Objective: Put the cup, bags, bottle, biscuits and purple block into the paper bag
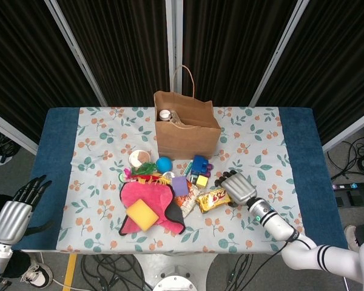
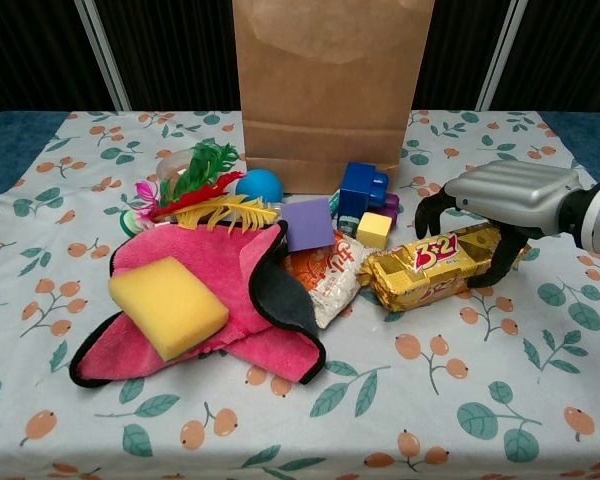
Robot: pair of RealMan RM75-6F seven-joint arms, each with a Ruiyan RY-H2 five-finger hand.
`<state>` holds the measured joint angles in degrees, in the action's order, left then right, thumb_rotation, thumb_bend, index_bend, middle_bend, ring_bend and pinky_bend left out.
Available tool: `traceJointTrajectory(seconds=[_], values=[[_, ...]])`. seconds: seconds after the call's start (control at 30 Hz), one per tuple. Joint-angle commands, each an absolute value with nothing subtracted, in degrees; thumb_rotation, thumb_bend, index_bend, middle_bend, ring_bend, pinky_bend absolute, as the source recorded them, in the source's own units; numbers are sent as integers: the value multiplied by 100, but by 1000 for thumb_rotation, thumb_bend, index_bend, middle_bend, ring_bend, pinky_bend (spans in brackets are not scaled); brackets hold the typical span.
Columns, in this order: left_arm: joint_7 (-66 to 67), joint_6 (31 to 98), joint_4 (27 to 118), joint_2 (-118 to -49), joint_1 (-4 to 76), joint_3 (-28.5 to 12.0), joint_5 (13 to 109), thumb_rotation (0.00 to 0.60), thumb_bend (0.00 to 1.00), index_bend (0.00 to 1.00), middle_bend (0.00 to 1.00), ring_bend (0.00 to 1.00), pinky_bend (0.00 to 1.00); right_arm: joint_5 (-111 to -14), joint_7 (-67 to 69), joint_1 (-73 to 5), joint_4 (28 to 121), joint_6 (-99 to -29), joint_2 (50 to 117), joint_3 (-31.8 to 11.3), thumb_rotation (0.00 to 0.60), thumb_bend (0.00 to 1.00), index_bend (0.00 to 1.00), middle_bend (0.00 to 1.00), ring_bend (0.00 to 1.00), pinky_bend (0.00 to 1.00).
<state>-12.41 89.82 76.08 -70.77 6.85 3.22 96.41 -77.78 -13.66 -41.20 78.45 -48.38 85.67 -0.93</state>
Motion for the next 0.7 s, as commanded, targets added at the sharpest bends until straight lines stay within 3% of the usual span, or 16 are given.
traceJointTrajectory(seconds=[0.03,0.13,0.33,0.53,0.7], values=[[-1240,8985,7610,-7083,686,326,9655,600,0,87,66,62,188,-7935,-1333,-4058,7893,-5048,8535,-97,600,153,529,479,365,422],[-1240,8993,7617,-7086,688,325,9669,600,0,87,66,62,188,-8057,-1285,-3995,8069,-5318,8379,-168,600,203,590,523,413,471],[-1245,8989,7640,-7090,706,313,9683,600,0,87,66,62,189,-8284,-964,-3877,9207,-6041,7485,-595,600,219,602,533,425,485],[-1222,8976,7657,-7126,729,326,9732,600,0,87,66,63,189,-8057,-922,-3912,10655,-6654,6410,-1549,600,218,602,533,424,487],[-1217,8984,7687,-7120,746,310,9741,600,0,87,66,62,188,-7424,-2006,-4272,11232,-6919,6038,-2420,600,218,608,533,429,492]])
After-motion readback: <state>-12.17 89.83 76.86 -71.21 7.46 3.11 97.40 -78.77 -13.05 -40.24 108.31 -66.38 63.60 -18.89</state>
